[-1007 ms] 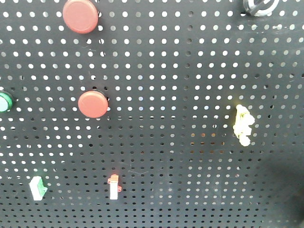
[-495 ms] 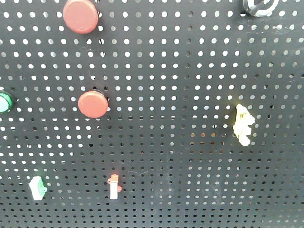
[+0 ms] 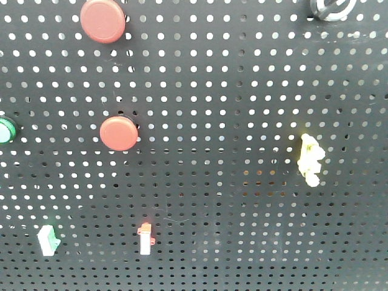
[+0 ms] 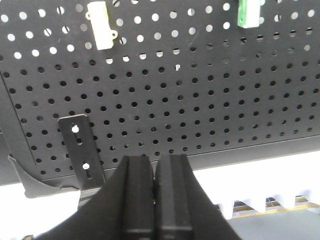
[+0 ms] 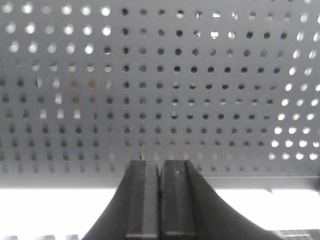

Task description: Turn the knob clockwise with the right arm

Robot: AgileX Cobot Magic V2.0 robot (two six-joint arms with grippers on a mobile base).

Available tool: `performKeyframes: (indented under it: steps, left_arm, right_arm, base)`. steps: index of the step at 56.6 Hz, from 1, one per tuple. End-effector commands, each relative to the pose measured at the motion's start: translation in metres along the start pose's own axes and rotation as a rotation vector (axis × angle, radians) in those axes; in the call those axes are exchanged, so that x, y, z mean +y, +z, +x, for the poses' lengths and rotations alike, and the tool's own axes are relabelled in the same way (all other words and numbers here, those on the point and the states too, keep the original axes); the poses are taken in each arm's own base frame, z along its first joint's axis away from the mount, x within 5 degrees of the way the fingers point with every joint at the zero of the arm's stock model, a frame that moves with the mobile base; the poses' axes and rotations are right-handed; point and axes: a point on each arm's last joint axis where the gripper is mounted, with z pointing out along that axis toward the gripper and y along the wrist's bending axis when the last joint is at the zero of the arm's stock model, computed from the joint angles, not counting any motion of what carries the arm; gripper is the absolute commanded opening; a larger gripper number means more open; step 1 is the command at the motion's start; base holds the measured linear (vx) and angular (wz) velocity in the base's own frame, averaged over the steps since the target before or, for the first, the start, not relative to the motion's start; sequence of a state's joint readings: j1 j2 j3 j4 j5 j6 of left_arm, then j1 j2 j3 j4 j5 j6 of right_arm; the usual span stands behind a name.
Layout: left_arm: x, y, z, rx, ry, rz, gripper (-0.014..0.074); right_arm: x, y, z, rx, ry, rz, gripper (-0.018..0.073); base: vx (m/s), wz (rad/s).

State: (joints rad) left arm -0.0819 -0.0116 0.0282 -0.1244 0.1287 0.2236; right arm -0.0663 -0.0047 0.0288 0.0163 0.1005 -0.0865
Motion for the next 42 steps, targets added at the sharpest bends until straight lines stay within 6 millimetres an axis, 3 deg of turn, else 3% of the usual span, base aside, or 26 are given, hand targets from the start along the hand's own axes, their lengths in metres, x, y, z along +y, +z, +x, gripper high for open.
performKeyframes:
  steps: [1,42]
  left_arm:
    - [0.0001,0.0004,0.0029,-0.064,-0.015,-0.008,-0.0006]
    - [0.0001,0.0004,0.0029,-0.064,-0.015,-0.008,-0.0006]
  right_arm:
    - [-0.0005,-0.0009,-0.0001,-0.036,-0.034,0.01,-0.0003]
    - [-0.0004,-0.0009,0.0001,-0.033,-0.028,0.01,-0.0003]
  base:
    - [0.0,0.0]
    - [0.0,0.0]
